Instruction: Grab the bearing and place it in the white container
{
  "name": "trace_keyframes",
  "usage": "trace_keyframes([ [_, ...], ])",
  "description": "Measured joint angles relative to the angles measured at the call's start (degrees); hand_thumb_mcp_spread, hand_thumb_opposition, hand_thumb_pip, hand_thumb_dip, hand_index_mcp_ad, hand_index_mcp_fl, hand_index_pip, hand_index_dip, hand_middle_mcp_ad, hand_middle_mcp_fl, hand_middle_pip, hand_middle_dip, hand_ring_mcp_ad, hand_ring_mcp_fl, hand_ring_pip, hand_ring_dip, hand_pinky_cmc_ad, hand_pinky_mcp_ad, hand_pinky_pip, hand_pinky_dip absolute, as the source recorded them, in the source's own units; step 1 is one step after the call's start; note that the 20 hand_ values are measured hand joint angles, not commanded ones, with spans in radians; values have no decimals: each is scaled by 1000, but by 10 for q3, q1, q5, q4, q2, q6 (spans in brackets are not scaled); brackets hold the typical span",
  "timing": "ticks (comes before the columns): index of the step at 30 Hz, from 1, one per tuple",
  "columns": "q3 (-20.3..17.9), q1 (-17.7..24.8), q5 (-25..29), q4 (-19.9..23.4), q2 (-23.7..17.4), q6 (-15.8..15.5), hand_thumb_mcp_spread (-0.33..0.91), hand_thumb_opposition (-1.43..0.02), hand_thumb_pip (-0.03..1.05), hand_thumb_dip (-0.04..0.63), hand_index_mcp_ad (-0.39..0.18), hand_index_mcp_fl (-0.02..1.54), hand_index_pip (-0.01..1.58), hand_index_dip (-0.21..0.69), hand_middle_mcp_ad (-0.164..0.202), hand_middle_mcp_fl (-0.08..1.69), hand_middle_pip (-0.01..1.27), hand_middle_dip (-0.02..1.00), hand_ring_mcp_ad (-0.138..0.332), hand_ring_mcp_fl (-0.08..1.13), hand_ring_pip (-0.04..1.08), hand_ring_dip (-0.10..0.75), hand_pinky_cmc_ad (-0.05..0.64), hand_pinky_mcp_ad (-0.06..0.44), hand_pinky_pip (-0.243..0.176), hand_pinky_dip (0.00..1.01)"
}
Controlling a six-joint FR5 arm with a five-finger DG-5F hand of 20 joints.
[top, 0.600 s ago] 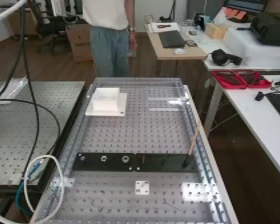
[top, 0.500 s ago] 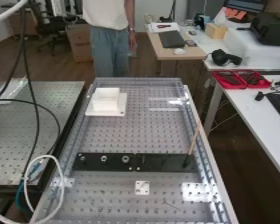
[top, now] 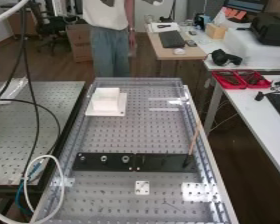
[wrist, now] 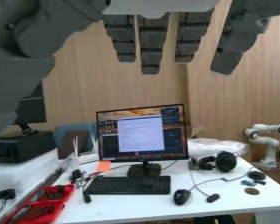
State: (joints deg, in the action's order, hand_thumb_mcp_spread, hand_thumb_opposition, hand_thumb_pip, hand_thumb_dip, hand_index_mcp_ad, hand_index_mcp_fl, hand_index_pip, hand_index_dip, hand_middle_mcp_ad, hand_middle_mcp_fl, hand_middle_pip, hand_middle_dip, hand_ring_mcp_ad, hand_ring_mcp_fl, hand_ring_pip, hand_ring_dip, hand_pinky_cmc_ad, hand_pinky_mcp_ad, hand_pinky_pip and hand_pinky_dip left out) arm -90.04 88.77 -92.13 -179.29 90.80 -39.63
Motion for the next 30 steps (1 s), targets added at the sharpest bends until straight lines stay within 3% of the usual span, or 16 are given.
trace_keyframes([
  [9,-5,-1,0,4,0,3,260,-632,246,23,-7,51,87,199,54,131,126,175,152,16,108,65,353,314,-58,305],
  [30,-39,3,22,26,3,6,265,-646,267,23,-7,56,87,202,73,134,126,175,155,16,112,66,367,311,-75,319],
])
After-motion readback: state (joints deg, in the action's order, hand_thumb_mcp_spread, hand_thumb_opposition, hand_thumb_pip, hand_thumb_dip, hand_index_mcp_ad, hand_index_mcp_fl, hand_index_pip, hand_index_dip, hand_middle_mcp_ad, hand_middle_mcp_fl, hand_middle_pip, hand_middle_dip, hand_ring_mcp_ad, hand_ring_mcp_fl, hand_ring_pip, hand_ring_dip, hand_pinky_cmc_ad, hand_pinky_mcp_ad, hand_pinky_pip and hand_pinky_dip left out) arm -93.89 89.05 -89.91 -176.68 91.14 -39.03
